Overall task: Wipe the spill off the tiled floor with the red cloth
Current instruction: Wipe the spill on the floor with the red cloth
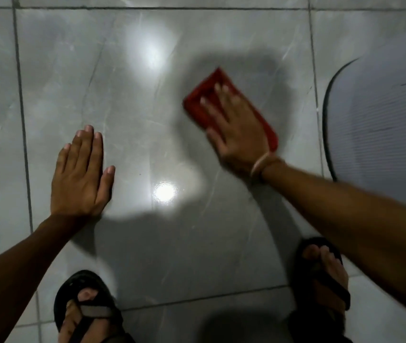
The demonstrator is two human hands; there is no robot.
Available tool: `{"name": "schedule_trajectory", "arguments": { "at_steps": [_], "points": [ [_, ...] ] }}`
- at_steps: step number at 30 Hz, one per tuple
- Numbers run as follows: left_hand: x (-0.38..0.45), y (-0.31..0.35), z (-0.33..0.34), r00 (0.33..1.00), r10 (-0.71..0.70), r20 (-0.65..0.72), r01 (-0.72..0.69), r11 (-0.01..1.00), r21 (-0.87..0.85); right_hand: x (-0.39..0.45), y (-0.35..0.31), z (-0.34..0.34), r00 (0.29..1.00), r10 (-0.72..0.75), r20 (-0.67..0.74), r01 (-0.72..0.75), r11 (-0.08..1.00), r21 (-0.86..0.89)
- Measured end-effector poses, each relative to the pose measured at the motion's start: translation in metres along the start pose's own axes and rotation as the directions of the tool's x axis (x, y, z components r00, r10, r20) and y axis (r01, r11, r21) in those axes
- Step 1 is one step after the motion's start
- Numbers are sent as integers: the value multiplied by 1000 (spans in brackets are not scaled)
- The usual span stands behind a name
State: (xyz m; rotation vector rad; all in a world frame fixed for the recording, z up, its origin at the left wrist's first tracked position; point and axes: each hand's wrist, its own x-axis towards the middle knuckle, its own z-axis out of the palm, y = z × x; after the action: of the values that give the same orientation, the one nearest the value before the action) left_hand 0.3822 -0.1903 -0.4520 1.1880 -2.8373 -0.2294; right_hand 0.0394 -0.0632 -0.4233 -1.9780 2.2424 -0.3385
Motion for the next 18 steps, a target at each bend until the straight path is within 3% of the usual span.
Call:
{"name": "schedule_trajectory", "arguments": {
  "at_steps": [2,3,5,6,7,8,9,11,12,14,15,16,17,18],
  "points": [
    [0,0,1,1000,-2,-16,2,1000,-2,-79,-16,3,965,-235,115,233,972,32],
    [0,-1,2,1000,-2,-23,2,1000,-3,-107,-13,2,904,-377,200,373,926,58],
    [-1,-1,2,999,10,-40,-10,1000,3,-118,11,1,710,-629,316,631,768,111],
    [0,-2,3,999,17,-45,-17,1000,6,-103,31,0,631,-697,340,706,698,119],
    [0,-2,3,999,21,-41,-21,1000,9,-80,50,-5,607,-715,346,733,672,103],
    [0,-2,2,999,20,-37,-20,1000,10,-55,67,-11,652,-685,326,711,701,52],
    [0,-2,2,999,15,-39,-15,1000,9,-30,83,-17,748,-600,282,631,776,-21],
    [0,-1,-1,999,5,-39,-5,1000,2,11,106,-27,954,-269,132,282,955,-94],
    [-1,-1,-1,999,0,-32,0,1000,-3,23,106,-29,999,-39,36,42,996,-79],
    [0,0,-3,1000,-6,-13,6,1000,-12,33,72,-21,931,354,-87,-352,935,34],
    [1,1,-4,1000,-6,-8,6,1000,-13,28,44,-13,891,439,-113,-436,899,52],
    [1,2,-5,1000,-11,-6,10,1000,-12,11,16,-4,898,425,-119,-423,905,38],
    [1,3,-5,1000,-16,-2,16,1000,-12,-15,-13,5,950,299,-91,-298,954,23],
    [2,3,-6,1000,-21,1,21,1000,-11,-48,-43,13,997,72,2,-72,997,34]
  ]
}}
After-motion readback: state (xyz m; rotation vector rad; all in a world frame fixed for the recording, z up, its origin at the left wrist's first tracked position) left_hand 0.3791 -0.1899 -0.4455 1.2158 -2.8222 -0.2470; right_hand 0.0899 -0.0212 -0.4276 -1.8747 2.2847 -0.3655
